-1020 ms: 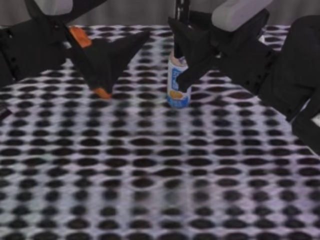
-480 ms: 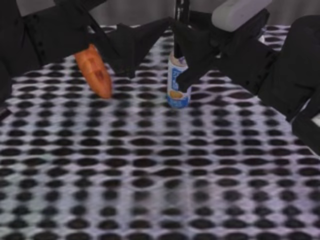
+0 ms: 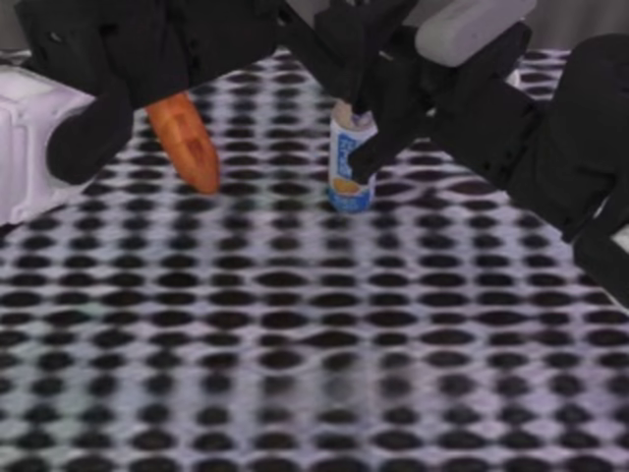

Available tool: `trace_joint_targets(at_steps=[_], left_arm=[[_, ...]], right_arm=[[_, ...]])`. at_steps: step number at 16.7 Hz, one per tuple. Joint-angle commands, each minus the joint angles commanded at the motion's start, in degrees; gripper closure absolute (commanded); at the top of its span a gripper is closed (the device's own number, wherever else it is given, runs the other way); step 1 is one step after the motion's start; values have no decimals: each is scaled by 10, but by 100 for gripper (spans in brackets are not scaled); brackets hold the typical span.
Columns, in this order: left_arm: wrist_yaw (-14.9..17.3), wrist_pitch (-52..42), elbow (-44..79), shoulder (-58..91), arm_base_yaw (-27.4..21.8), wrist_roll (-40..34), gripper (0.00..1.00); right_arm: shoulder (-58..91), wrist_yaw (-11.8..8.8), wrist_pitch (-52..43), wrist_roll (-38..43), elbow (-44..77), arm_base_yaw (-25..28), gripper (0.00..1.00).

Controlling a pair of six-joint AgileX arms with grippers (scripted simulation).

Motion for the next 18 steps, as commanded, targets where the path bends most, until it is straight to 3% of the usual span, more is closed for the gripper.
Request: trace_joint_targets(at_steps=[3, 16, 18], left_arm=[[0, 0, 0, 0, 0, 0, 0], [0, 0, 0, 0, 0, 0, 98], [0, 0, 0, 0, 0, 0, 100]], right_arm=[[0, 0, 0, 0, 0, 0, 100], [0, 0, 0, 0, 0, 0, 100], [0, 0, 0, 0, 0, 0, 100]])
